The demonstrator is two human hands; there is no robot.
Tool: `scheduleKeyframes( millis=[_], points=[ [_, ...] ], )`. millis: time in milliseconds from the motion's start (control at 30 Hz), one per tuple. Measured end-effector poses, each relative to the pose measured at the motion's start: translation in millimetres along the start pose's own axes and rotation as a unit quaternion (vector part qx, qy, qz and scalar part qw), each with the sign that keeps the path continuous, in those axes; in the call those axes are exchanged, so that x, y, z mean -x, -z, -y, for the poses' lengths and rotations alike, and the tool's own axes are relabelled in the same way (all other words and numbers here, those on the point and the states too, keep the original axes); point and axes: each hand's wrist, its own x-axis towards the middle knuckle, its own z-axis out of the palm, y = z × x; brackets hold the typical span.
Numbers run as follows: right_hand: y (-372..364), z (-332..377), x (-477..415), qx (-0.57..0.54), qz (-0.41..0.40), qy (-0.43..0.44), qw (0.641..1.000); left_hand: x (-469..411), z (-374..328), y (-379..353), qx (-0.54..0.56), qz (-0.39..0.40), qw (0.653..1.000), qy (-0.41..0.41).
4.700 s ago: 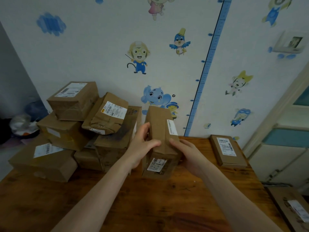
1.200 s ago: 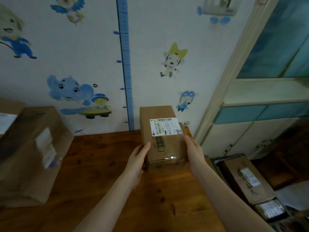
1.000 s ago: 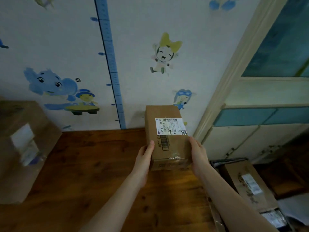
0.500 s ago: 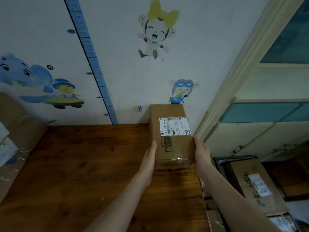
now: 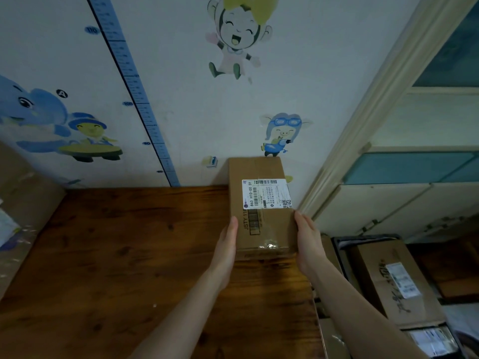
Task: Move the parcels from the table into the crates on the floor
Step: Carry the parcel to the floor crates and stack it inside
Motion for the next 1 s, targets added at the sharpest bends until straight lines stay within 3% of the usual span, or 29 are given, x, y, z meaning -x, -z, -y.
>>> scheduleKeyframes(
  millis=[667,867,1000],
  points=[
    [6,-5,-10,-0.005,0.033,-0.079,0.996,7,-13,-1,-0.035,-0.01,0.999,0.02],
    [10,8,10,0.012,0.0,-0.048,0.999,27,-29,4,-0.071,-0.045,0.996,0.011],
    [5,27,34,0.014,-0.064,0.022,0.998,48,-46,11,-0.078,-0.064,0.995,-0.017]
  ],
)
